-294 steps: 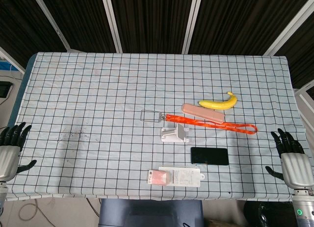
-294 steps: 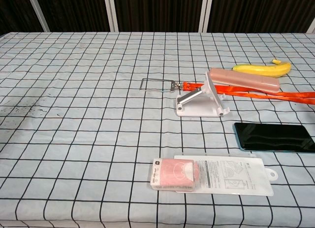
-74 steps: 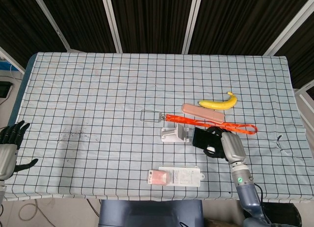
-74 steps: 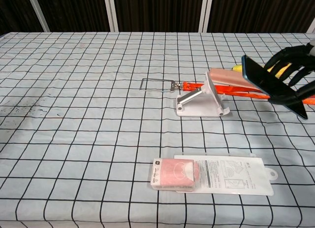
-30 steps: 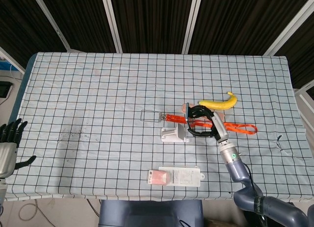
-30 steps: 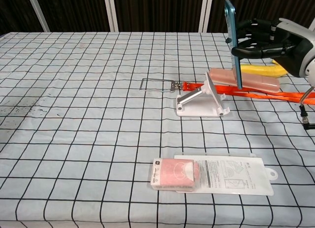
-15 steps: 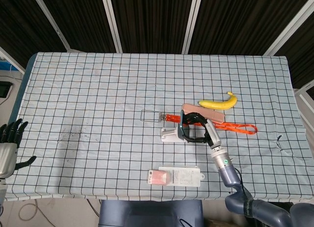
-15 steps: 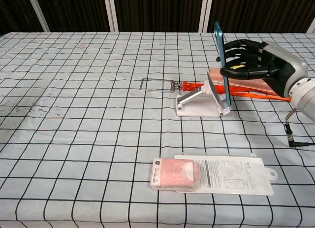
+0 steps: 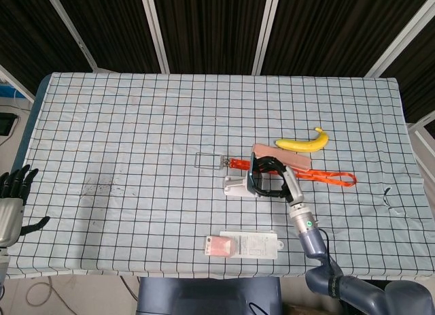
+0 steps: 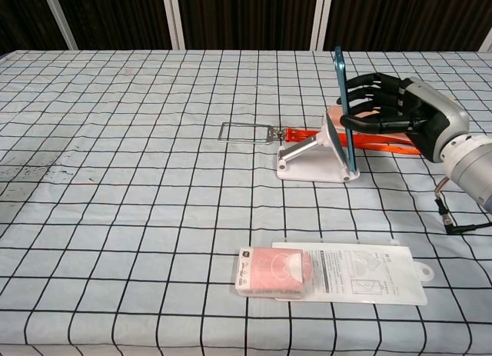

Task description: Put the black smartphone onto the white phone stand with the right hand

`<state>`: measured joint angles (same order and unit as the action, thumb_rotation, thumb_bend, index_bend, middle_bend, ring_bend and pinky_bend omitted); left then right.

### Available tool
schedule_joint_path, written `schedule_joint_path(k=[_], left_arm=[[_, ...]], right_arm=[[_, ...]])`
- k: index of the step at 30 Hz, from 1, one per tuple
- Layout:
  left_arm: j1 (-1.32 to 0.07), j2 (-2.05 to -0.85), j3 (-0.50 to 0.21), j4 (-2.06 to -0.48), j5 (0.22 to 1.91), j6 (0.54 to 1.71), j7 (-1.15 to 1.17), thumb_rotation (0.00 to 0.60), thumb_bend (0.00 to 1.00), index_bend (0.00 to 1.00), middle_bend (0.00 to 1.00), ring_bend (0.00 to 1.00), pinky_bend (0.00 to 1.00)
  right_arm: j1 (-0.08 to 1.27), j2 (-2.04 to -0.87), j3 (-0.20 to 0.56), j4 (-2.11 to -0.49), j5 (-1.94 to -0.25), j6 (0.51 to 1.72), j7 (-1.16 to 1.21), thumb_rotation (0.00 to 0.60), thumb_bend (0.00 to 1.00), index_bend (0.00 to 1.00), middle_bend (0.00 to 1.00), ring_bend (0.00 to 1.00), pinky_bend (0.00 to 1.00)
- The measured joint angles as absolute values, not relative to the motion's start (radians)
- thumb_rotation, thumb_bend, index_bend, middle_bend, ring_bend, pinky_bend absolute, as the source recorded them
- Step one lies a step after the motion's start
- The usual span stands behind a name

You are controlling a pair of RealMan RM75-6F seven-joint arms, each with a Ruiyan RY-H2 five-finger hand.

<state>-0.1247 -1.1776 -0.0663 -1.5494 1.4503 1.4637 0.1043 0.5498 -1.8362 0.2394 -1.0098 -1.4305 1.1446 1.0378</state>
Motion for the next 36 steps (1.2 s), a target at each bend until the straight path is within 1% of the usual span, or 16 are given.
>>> schedule_joint_path(k=[18,20,25,27,32,36], left_arm=[[-0.125,-1.176,-0.068,-1.550,1.447,1.462,0.098,0.600,0.00,0.00,0.00,0.00,0.00],[-0.125,-1.176,-0.068,-1.550,1.447,1.462,0.096,0.600,0.00,0.00,0.00,0.00,0.00],[-0.125,-1.176,-0.069,-1.550,1.446,1.461,0.091,0.600,0.00,0.00,0.00,0.00,0.00],[-0.125,-1.175,-0.069,-1.551,1.446,1.461,0.090,0.600,0.00,0.00,0.00,0.00,0.00],[-0.125,-1.174,-0.069,-1.551,1.448,1.463,0.086,0.600,0.00,0.00,0.00,0.00,0.00],[-0.124,-1.173,-0.069,-1.552,1.448,1.463,0.082,0.600,0.00,0.00,0.00,0.00,0.00]], right_arm=[[0.548,-1.863,0.231,-0.995,-1.419,1.153,1.035,0.600,0.71,0.61,0.53,0.40,0.37],[0.548,-1.864,0.230,-0.994,-1.419,1.153,1.034,0.600,0.67,0.61,0.52,0.38,0.37],[0.547,-1.866,0.228,-0.995,-1.421,1.160,1.022,0.600,0.52,0.60,0.49,0.35,0.35],[0.547,-1.866,0.226,-0.999,-1.423,1.163,1.018,0.600,0.46,0.58,0.48,0.34,0.34],[0.545,-1.864,0.219,-1.009,-1.428,1.167,0.998,0.600,0.27,0.47,0.41,0.27,0.29],[0.543,-1.860,0.212,-1.021,-1.427,1.160,0.975,0.600,0.20,0.44,0.38,0.25,0.27]])
